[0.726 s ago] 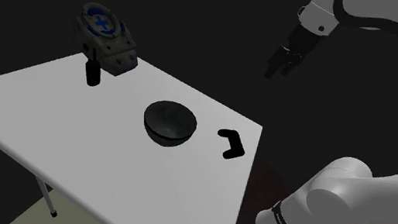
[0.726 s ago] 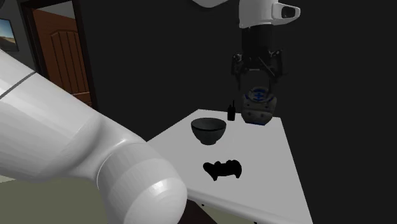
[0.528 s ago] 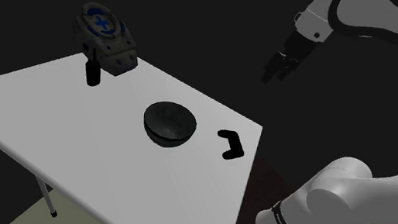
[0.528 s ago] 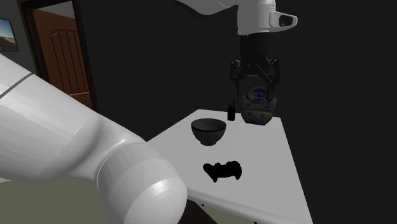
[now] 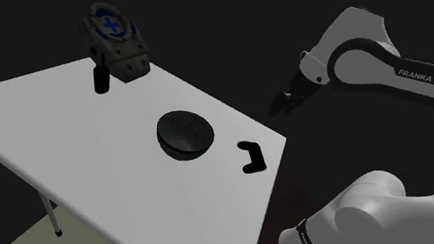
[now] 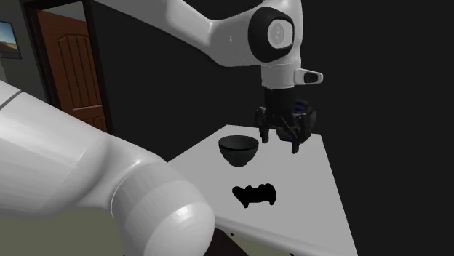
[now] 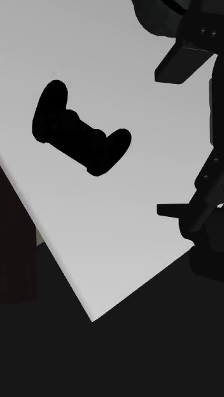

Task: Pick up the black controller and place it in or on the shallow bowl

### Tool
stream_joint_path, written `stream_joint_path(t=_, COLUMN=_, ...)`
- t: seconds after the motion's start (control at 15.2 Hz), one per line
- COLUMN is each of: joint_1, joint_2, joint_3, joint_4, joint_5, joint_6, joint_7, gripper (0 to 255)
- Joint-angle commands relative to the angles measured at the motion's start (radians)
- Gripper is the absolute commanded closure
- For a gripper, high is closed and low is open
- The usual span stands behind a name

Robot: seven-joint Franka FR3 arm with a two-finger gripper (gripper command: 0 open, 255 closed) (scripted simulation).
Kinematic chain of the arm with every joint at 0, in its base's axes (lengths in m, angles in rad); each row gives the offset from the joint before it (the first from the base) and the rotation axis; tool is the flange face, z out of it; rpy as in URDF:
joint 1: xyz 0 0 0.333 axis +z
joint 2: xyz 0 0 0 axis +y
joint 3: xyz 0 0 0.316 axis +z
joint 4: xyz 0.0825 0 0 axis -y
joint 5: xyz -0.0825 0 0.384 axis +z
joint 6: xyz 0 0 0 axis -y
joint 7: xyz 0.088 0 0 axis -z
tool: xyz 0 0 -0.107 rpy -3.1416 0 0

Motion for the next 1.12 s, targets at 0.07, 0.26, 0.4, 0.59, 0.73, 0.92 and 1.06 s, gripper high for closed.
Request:
stream_joint_path(t=0.07, joint_1=0.01, joint_2=-0.004, joint_3=0.001, joint_4=-0.101, joint_5=0.01, joint_6=0.11, joint_7=0.002, gripper=0)
stream_joint_path(t=0.26, joint_1=0.023, joint_2=0.015, joint_3=0.003, joint_4=-0.195, joint_5=0.021, joint_6=0.233, joint_7=0.004, gripper=0)
stream_joint_path(t=0.4, joint_1=0.033, joint_2=0.042, joint_3=0.004, joint_4=-0.251, joint_5=0.029, joint_6=0.324, joint_7=0.005, gripper=0)
stream_joint_path(t=0.59, joint_1=0.037, joint_2=0.075, joint_3=0.004, joint_4=-0.276, joint_5=0.032, joint_6=0.383, joint_7=0.005, gripper=0)
stream_joint_path(t=0.73, joint_1=0.038, joint_2=0.103, joint_3=0.003, joint_4=-0.289, joint_5=0.032, joint_6=0.424, joint_7=0.004, gripper=0)
stream_joint_path(t=0.92, joint_1=0.041, joint_2=0.159, joint_3=0.001, joint_4=-0.308, joint_5=0.034, joint_6=0.499, joint_7=0.003, gripper=0)
stream_joint_path(t=1.06, joint_1=0.041, joint_2=0.159, joint_3=0.001, joint_4=-0.308, joint_5=0.034, joint_6=0.499, joint_7=0.003, gripper=0)
